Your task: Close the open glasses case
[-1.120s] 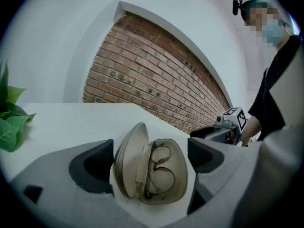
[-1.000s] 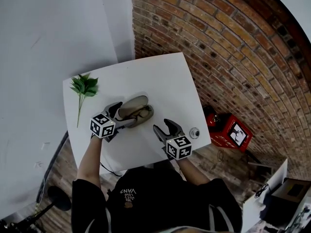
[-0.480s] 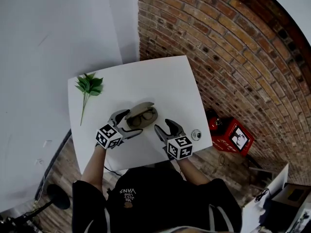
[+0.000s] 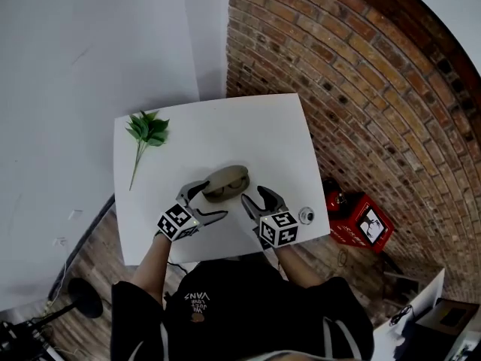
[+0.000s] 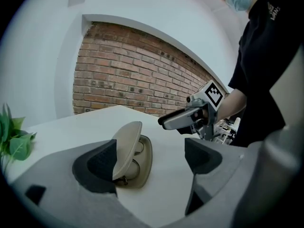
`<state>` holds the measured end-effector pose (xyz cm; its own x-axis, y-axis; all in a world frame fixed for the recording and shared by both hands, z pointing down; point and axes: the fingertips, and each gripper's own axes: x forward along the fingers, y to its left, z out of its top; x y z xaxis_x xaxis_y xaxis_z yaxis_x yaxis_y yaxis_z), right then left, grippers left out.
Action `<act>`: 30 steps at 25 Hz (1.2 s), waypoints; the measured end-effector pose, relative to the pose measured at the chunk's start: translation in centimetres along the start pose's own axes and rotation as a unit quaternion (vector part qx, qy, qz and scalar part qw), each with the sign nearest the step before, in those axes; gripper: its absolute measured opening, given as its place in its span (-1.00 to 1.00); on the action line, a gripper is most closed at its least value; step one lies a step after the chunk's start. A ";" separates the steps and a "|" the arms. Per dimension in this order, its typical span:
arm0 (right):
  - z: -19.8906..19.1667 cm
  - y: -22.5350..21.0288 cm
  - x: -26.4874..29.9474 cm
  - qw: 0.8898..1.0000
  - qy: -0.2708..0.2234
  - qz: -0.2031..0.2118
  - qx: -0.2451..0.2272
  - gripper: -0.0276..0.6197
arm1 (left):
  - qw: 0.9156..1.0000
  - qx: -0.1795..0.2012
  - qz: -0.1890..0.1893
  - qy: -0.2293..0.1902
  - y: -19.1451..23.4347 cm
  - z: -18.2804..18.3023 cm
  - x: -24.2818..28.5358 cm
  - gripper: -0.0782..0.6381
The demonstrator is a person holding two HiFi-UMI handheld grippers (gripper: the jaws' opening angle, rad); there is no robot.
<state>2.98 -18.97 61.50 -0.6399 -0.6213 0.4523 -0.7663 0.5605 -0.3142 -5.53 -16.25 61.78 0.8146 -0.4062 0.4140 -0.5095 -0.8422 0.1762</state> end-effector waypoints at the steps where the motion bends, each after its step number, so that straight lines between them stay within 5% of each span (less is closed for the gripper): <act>1: 0.0 -0.1 0.2 1.000 0.001 0.000 -0.002 -0.21 | 1.000 0.000 0.001 0.001 -0.2 -0.1 0.1 0.47; 30: -2.0 -2.4 5.2 0.997 0.062 -0.001 -0.037 -0.22 | 0.999 -0.045 0.016 0.022 -2.3 -3.4 1.6 0.31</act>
<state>1.63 -22.43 66.25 -0.6227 -0.5524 0.5541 -0.7581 0.6012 -0.2525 -3.95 -13.79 65.07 0.7851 -0.4151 0.4596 -0.5600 -0.7927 0.2408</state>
